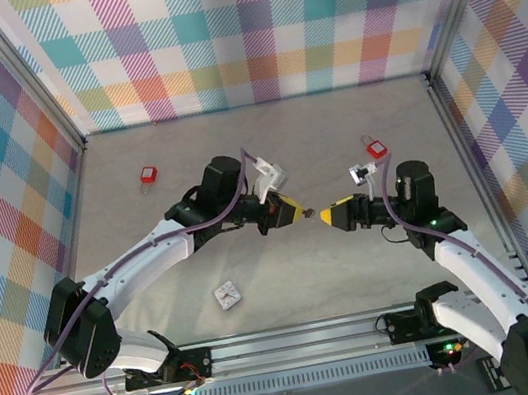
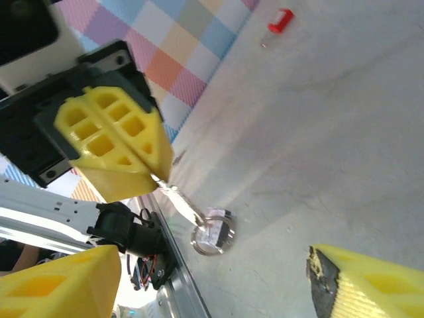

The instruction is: Unlock with the key

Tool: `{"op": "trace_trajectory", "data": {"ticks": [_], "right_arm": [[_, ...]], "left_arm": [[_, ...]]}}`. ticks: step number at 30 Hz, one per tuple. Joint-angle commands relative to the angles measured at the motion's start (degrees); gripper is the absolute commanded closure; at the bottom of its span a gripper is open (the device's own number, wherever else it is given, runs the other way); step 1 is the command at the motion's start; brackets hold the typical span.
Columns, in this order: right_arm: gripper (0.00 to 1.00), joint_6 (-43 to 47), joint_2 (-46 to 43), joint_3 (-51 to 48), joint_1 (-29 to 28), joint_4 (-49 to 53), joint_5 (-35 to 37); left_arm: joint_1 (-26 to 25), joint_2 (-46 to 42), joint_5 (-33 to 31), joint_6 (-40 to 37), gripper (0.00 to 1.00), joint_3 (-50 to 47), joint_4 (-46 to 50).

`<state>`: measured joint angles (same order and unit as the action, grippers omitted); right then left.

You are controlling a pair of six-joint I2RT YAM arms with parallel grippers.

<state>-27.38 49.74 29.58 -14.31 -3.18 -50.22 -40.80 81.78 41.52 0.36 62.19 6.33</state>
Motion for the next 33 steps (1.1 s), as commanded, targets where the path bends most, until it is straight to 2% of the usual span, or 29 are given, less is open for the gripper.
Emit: {"op": "trace_trajectory", "data": {"ticks": [1, 4, 12, 33], "right_arm": [[0.32, -3.57, -1.48, -1.25, -0.81, -10.27, -1.21], [0.36, -7.32, -0.62, -2.35, -1.28, -15.5, -2.25], [0.4, -8.28, 2.15, -1.48, -2.21, -18.82, -2.51], [0.61, -10.15, 4.05, -0.93, -4.48, -20.15, -2.61]], "left_arm": [[0.72, -0.27, 4.82, 5.81, 1.0, 0.3, -8.27], [0.73, 0.53, 5.78, 8.12, 1.0, 0.15, -11.36], [0.72, 1.1, 7.74, 10.1, 1.0, -0.92, -13.71], [0.72, 1.37, 6.93, 8.52, 1.0, -1.02, -11.95]]}}
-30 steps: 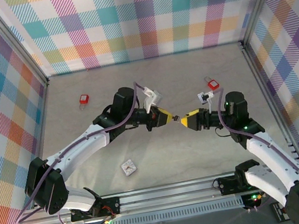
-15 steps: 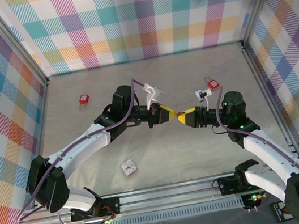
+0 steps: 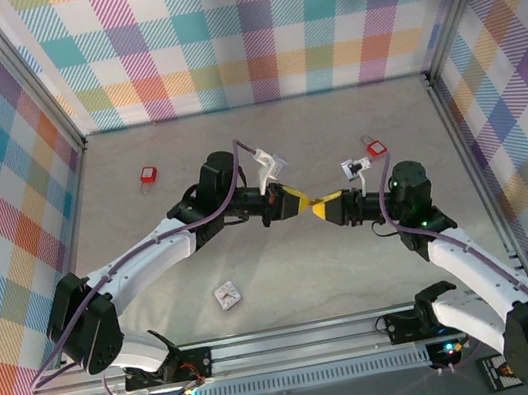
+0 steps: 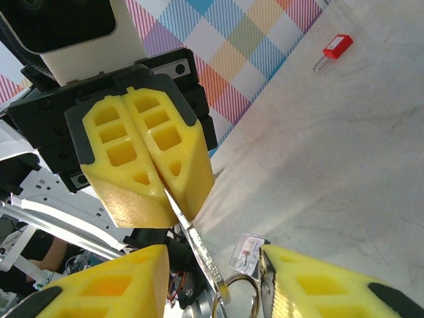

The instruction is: Unlock with the key

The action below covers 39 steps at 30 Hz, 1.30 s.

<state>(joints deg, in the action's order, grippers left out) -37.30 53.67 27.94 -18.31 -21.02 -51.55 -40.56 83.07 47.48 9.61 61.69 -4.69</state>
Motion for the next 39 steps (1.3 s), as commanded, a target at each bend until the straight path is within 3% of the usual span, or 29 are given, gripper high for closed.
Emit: {"op": "trace_trajectory", "data": {"ticks": [1, 12, 17, 29, 33, 35, 39], "right_arm": [[0.62, -0.27, 0.12, 0.63, -0.48, -2.31, -1.27], [0.77, -0.57, -0.16, 0.8, -0.58, -1.64, -0.57], [1.0, 0.02, -0.6, 0.88, -0.58, -0.68, -0.36], [1.0, 1.59, -2.85, 0.97, -0.51, 1.34, -0.38], [1.0, 2.55, -3.49, 1.3, -0.59, 3.21, -0.01], [1.0, 3.61, -3.74, 1.71, -0.52, 5.36, 0.8], [1.0, 8.57, -2.89, 4.95, -0.86, 16.36, 3.84]], "left_arm": [[0.48, 0.08, 0.97, -0.73, 1.0, -0.47, -1.03], [0.73, 0.77, 0.76, -0.29, 1.0, -1.3, -2.11], [0.94, 1.2, 0.77, -0.11, 1.0, -1.6, -2.38], [1.87, 2.23, 0.8, 0.99, 0.99, -1.99, -2.55], [3.71, 1.92, 0.36, 4.47, 0.8, -3.75, -6.14], [4.94, 1.62, -0.92, 6.37, 0.46, -4.19, -6.63], [8.58, -2.44, -7.94, 10.08, 0.23, -5.18, -5.82]]}}
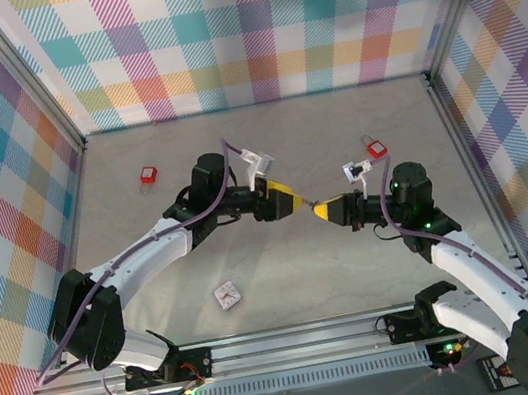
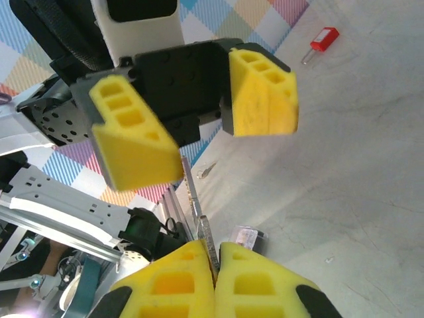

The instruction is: Unlock with the key

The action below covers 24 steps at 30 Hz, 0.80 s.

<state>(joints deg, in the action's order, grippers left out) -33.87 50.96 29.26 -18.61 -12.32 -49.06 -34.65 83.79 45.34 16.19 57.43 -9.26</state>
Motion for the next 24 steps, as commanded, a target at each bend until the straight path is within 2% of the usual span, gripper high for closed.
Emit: {"op": "trace_trajectory", "data": {"ticks": [1, 3, 5, 7, 8, 12, 15, 18, 22, 24], "right_arm": [[1.0, 6.77, -0.07, 4.64, -0.73, 11.23, 3.15], [1.0, 9.1, 0.18, 6.3, -0.98, 16.56, 6.76], [1.0, 11.39, 0.74, 8.62, -2.13, 22.19, 11.19], [1.0, 13.53, 1.68, 11.16, -4.16, 27.17, 16.21], [1.0, 14.34, 2.45, 12.61, -5.51, 29.47, 19.22], [1.0, 14.26, 7.87, 18.11, -8.35, 36.96, 29.0], [1.0, 13.17, 10.36, 19.9, -8.94, 38.11, 29.24], [1.0, 12.17, 10.4, 20.29, -9.35, 37.98, 28.01], [1.0, 11.6, 9.95, 20.91, -9.69, 39.35, 27.17], [1.0, 11.25, 9.8, 21.19, -9.69, 40.39, 26.91]], "left_arm": [[4.18, -4.97, -9.72, 4.09, 0.01, -0.73, 0.9], [6.55, -7.46, -18.29, 2.94, 0.0, 1.23, 8.98], [8.26, -7.74, -30.25, 0.77, 0.0, 4.83, 19.49], [11.02, -4.84, -42.72, 0.16, 0.0, 9.71, 31.62], [13.14, -2.29, -47.01, 0.36, 0.0, 12.41, 36.69], [19.77, 8.5, -55.17, -0.55, 0.0, 20.22, 46.11], [21.82, 16.8, -62.72, -3.26, 0.0, 27.28, 49.02], [24.05, 26.03, -66.99, -5.2, 0.0, 36.27, 52.64], [27.31, 36.04, -68.89, -7.59, 0.0, 48.23, 56.36], [29.4, 40.06, -67.07, -8.25, 0.01, 53.71, 58.36]]}}
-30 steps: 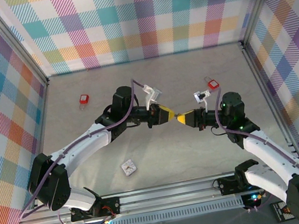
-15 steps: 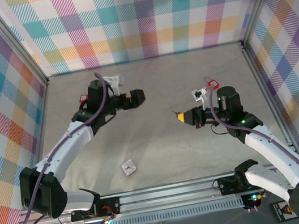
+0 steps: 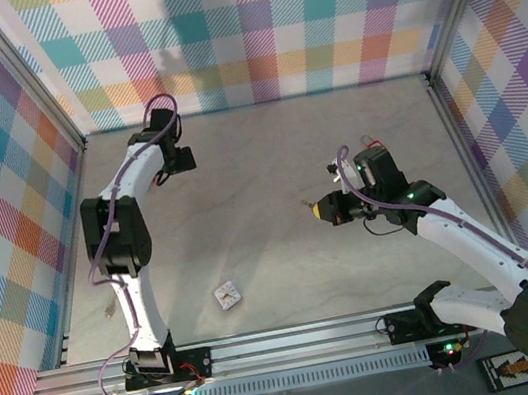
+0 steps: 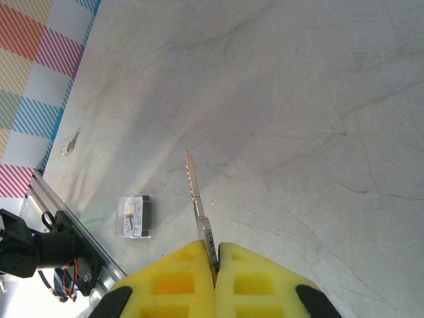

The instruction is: Unlock with the key

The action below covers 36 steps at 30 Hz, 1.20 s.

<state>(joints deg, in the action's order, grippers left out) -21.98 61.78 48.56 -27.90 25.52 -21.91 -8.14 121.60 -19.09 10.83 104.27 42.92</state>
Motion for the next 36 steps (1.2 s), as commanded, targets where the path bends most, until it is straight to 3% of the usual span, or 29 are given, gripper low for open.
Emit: {"op": "trace_trajectory", "data": {"ticks": [1, 6, 13, 25, 36], "right_arm": [[1.0, -0.8, -1.09, 1.84, -0.4, 2.86, -0.41], [1.0, -2.05, -0.96, 1.34, -0.4, 4.07, -1.24], [1.0, -4.75, -1.11, 0.04, -0.49, 4.15, -2.19], [1.0, -8.91, -5.89, -0.23, -1.46, 8.98, 0.23], [1.0, -10.8, -8.23, 0.59, -1.52, 12.6, 1.78]], "left_arm": [[3.81, 4.19, -1.79, -3.55, 0.02, 9.33, 7.1], [7.81, 12.42, 4.8, -5.47, 0.07, 19.34, 11.89], [10.71, 19.11, 10.0, -6.53, 0.17, 25.56, 15.06], [12.09, 24.13, 11.09, -8.42, 0.28, 29.33, 15.39], [13.5, 26.54, 10.5, -9.23, 0.33, 33.04, 14.81]]}}
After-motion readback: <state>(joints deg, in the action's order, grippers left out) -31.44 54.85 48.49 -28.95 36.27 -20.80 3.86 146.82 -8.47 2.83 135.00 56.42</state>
